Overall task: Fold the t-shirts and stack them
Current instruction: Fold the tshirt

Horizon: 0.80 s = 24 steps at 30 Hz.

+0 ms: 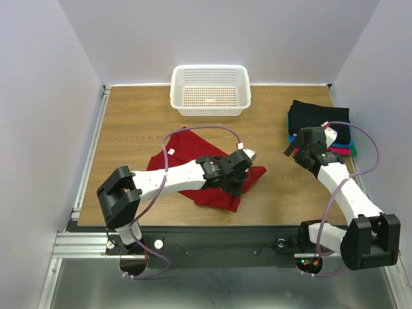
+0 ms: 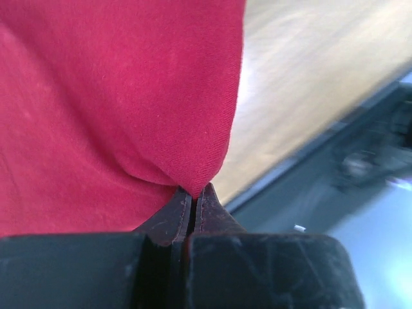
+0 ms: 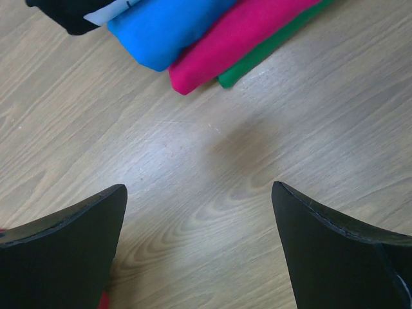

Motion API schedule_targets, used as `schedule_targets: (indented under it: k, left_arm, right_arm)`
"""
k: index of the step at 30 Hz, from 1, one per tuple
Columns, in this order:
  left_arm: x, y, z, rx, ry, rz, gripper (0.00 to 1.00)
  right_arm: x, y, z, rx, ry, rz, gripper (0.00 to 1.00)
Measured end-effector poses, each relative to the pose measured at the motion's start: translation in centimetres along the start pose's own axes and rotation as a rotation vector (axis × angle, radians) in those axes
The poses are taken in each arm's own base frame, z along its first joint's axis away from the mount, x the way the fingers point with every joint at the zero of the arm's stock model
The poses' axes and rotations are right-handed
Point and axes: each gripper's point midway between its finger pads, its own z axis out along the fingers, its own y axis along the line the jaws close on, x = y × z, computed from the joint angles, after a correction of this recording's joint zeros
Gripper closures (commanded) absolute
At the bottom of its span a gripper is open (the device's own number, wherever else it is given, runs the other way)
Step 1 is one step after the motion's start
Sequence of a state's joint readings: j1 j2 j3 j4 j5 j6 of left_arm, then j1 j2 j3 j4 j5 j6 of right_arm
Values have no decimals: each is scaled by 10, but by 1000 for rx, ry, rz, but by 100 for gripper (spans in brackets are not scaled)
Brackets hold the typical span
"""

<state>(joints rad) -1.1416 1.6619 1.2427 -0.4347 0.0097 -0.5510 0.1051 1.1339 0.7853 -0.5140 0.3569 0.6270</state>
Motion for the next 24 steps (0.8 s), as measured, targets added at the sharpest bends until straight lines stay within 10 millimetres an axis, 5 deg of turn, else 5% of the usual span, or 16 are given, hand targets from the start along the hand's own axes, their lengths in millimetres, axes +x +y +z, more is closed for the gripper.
schedule_targets:
  k: [4, 8, 12, 18, 24]
  left_arm:
    - [-19, -26, -15, 106, -35, 4, 100]
    - [-33, -27, -25, 138, -64, -6, 100]
    - [-50, -1, -34, 119, -104, -62, 100]
    - [-67, 69, -59, 39, -196, -193, 100]
    - [-63, 96, -77, 3, -256, -237, 100]
  right_arm:
    - [3, -7, 3, 11, 17, 13, 0]
    - [6, -5, 3, -2, 29, 12, 0]
    - [6, -4, 2, -9, 35, 13, 0]
    - [7, -4, 2, -13, 40, 16, 0]
    - [8, -3, 2, -20, 45, 13, 0]
